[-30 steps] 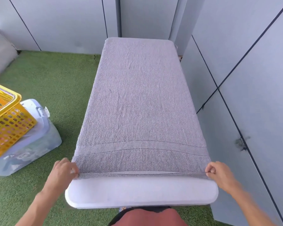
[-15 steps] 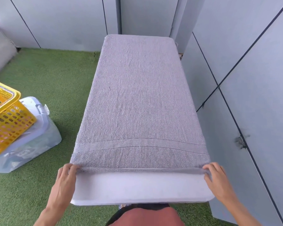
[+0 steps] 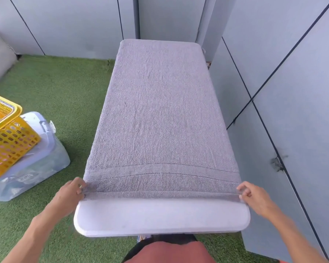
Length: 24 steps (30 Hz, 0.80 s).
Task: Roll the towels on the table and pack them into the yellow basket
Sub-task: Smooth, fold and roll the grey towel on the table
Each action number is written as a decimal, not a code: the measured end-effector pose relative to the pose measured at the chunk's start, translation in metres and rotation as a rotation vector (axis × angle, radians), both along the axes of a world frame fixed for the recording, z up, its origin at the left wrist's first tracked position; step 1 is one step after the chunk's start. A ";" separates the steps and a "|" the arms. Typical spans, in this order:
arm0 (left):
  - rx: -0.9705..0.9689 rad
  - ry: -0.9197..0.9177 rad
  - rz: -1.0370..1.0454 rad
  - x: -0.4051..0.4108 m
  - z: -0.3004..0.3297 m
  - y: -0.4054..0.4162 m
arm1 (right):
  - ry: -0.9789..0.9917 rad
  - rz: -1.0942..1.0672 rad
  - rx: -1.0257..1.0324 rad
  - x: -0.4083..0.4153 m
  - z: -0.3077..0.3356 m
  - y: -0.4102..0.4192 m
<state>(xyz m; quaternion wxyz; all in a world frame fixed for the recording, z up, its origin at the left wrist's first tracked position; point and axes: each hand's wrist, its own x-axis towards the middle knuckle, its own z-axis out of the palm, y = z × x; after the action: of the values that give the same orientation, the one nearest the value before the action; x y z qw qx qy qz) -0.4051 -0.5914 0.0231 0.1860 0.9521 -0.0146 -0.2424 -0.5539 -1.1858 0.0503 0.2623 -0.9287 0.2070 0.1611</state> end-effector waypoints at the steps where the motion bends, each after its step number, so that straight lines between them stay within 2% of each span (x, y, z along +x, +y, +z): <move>1: -0.005 -0.028 0.036 0.002 0.003 -0.001 | -0.043 -0.051 -0.011 0.002 -0.001 0.002; 6: 0.096 -0.393 0.003 -0.030 0.003 -0.020 | -0.249 -0.108 -0.197 -0.014 -0.019 0.021; 10: 0.141 -0.514 -0.061 -0.073 -0.016 -0.038 | -0.306 -0.112 -0.259 -0.035 -0.036 0.043; 14: 0.120 -0.523 -0.073 -0.073 -0.021 -0.038 | -0.229 -0.072 -0.235 -0.037 -0.034 0.038; 17: 0.098 -0.492 -0.006 -0.063 -0.017 -0.040 | -0.208 -0.024 -0.253 -0.027 -0.034 0.027; 20: 0.151 -0.499 0.015 -0.062 -0.014 -0.044 | -0.186 -0.027 -0.251 -0.022 -0.036 0.023; 24: 0.196 -0.440 0.064 -0.066 -0.016 -0.049 | -0.278 -0.039 -0.265 -0.027 -0.040 0.030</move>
<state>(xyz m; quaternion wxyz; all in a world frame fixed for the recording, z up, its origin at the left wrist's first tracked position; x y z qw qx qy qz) -0.4713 -0.6401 0.0072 0.0924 0.9955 -0.0008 -0.0231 -0.5811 -1.1559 0.0108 0.1668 -0.9643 0.2058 -0.0027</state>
